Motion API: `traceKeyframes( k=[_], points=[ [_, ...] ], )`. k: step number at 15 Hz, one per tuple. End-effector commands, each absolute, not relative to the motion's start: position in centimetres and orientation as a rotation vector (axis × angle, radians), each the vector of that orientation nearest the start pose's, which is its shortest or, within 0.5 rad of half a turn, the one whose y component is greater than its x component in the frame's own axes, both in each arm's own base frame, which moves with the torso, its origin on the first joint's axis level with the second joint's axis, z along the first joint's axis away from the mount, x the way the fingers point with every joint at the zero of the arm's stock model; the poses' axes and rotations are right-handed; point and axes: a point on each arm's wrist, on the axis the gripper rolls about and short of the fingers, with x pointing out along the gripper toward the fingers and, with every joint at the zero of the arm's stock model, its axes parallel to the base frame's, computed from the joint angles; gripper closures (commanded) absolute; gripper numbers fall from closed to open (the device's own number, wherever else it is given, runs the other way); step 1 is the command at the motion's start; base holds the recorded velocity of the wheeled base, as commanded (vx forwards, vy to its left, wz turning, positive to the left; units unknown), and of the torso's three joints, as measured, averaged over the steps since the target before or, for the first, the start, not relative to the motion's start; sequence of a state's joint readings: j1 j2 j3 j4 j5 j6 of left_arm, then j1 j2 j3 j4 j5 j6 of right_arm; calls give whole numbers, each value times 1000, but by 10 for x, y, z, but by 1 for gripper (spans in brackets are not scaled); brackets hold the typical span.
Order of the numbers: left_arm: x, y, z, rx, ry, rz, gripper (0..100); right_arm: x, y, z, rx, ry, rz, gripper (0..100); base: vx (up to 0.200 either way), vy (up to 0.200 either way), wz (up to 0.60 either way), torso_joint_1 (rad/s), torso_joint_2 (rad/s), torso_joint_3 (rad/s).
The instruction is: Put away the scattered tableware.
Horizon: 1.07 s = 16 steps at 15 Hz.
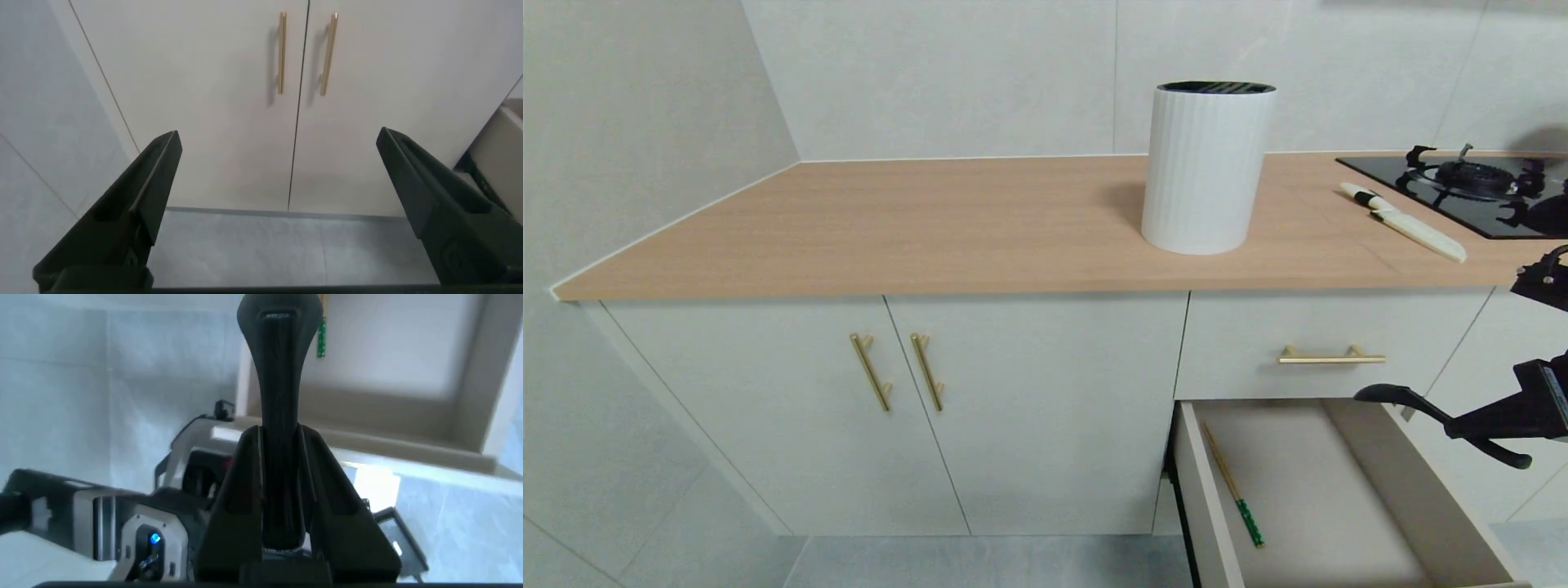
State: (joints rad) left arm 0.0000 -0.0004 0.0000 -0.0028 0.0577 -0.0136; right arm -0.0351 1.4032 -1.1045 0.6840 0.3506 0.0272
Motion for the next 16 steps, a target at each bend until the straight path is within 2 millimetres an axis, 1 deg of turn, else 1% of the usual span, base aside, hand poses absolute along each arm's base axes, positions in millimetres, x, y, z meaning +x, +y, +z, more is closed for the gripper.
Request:
traceKeyframes(
  k=[1,4,7,9,12,13,15,16],
  points=[
    [-23,1,76,-14,-2,58,0,194,1,226,219,990,277,100,0,0,0,-119,456,330],
    [-23,1,76,-14,-3,58,0,196,1,221,223,1009,276,100,0,0,0,-103,445,349],
    [-23,1,76,-14,-2,58,0,209,0,205,227,1026,274,100,0,0,0,-59,440,380],
    [-23,1,76,-14,-3,58,0,227,3,186,219,1027,288,100,0,0,0,-32,327,308],
    [-23,1,76,-14,-3,58,0,258,8,160,213,1049,302,100,0,0,0,-6,90,85],
    [-23,1,76,-14,-2,58,0,272,8,147,208,1052,299,100,0,0,0,0,0,0],
    [-23,1,76,-14,-3,58,0,290,13,127,163,1064,255,100,0,0,0,0,0,0],
    [-23,1,76,-14,-3,58,0,290,13,127,163,1064,255,100,0,0,0,0,0,0]
  ],
)
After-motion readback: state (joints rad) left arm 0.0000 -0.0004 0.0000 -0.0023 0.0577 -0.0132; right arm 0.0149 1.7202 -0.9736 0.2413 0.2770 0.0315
